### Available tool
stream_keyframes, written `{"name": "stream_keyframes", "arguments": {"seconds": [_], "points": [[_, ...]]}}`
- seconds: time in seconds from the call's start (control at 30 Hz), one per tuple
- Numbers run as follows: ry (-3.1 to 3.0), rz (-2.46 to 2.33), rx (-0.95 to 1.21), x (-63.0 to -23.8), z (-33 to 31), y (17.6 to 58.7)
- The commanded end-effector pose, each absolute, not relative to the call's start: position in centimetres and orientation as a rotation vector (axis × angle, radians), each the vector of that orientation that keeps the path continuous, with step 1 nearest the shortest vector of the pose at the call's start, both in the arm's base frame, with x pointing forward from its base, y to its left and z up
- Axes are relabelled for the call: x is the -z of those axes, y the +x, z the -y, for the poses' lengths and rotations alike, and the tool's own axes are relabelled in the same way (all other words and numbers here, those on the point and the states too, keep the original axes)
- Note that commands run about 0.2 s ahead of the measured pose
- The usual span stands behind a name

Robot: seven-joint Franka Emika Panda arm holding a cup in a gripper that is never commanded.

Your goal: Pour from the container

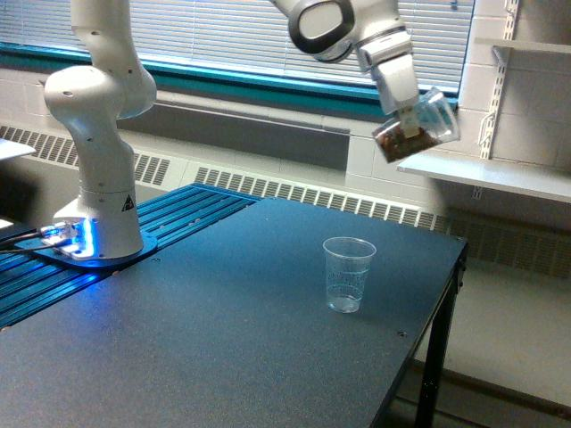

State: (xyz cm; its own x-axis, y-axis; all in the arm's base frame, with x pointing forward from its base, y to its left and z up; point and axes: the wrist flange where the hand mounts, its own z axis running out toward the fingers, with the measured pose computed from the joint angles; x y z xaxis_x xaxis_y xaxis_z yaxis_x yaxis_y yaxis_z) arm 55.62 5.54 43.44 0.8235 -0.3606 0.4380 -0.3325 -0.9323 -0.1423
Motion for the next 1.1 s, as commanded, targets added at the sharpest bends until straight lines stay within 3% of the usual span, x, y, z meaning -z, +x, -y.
{"name": "stream_keyframes", "arguments": {"seconds": [0.03, 0.47, 1.1], "points": [[-2.978, -0.504, 0.726, -42.0, -3.6, 53.7], [-3.047, -0.499, 0.634, -37.9, -0.1, 50.0], [-3.153, -0.388, 0.557, -34.9, 3.1, 47.8]]}}
